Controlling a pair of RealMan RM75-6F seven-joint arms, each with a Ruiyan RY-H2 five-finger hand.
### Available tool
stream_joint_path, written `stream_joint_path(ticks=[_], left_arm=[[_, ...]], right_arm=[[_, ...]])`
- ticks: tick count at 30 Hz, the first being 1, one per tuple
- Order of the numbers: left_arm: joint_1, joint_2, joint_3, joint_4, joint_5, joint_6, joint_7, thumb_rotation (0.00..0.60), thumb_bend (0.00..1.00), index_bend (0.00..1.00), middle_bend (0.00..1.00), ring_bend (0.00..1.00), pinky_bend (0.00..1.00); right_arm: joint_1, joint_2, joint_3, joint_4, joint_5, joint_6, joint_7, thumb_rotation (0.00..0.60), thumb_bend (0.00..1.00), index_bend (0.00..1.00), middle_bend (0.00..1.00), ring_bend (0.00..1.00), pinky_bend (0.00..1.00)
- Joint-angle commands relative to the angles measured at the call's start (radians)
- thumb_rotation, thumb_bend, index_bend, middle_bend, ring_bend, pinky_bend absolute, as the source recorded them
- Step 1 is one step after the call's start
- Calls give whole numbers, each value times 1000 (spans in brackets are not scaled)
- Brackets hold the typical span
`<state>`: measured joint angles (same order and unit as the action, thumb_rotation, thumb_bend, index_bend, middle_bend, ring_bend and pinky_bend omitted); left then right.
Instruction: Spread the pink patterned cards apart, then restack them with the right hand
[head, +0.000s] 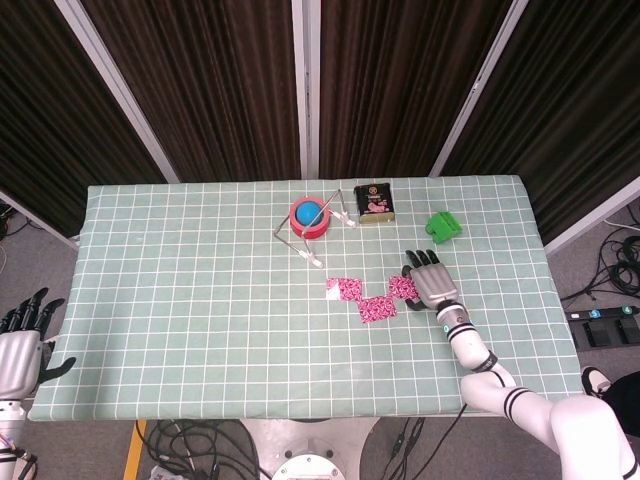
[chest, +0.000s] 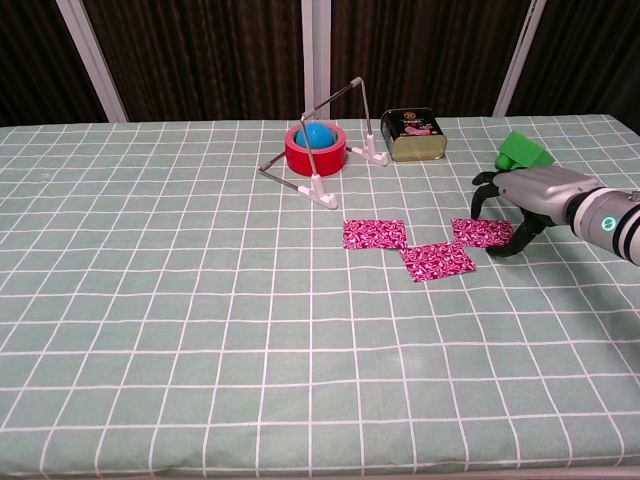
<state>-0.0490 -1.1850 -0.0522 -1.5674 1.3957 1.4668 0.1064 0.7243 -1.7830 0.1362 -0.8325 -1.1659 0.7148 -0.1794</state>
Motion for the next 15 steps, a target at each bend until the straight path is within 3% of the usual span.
stream_joint_path(ticks=[1,15], left_arm=[[0,0,0,1,1,1,-1,600,79,218,162,132,186],[1,1,1,0,2,2,-1,600,79,218,162,132,186]], right_arm=[[-1,0,3,1,1,-1,2,512,124,374,47,0,0],[-5,10,25,4,-1,2,33,512,129,393,56,0,0]])
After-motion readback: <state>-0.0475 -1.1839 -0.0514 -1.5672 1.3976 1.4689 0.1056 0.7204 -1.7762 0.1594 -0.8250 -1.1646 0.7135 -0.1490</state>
